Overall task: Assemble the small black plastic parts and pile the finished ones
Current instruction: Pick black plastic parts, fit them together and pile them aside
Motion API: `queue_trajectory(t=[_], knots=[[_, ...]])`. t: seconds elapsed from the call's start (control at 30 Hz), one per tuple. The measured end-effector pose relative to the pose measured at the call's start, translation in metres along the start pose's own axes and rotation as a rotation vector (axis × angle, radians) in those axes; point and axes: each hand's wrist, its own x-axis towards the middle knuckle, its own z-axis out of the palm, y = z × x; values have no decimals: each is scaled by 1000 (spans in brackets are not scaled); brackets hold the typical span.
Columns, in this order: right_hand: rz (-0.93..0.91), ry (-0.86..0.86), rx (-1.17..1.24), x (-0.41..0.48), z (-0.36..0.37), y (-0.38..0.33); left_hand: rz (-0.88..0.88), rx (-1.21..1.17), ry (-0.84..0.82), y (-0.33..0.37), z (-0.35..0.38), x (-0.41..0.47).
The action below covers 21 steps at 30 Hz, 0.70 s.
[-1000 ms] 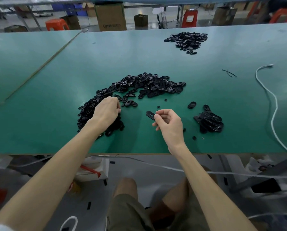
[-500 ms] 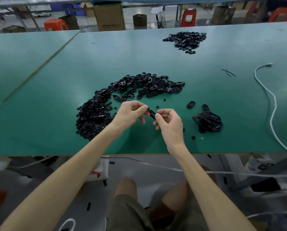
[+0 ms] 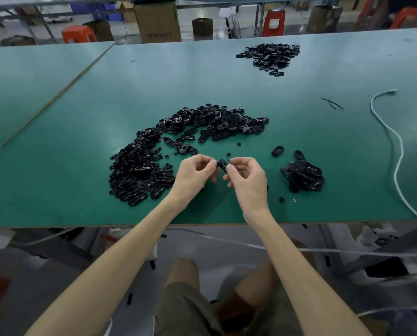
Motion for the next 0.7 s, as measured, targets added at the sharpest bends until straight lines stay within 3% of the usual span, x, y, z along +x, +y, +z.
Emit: queue_trajectory(t=[0.7], knots=[[-78,-29,-20,-2,-2,-4,89,-101,-109,-2,-2,-5]])
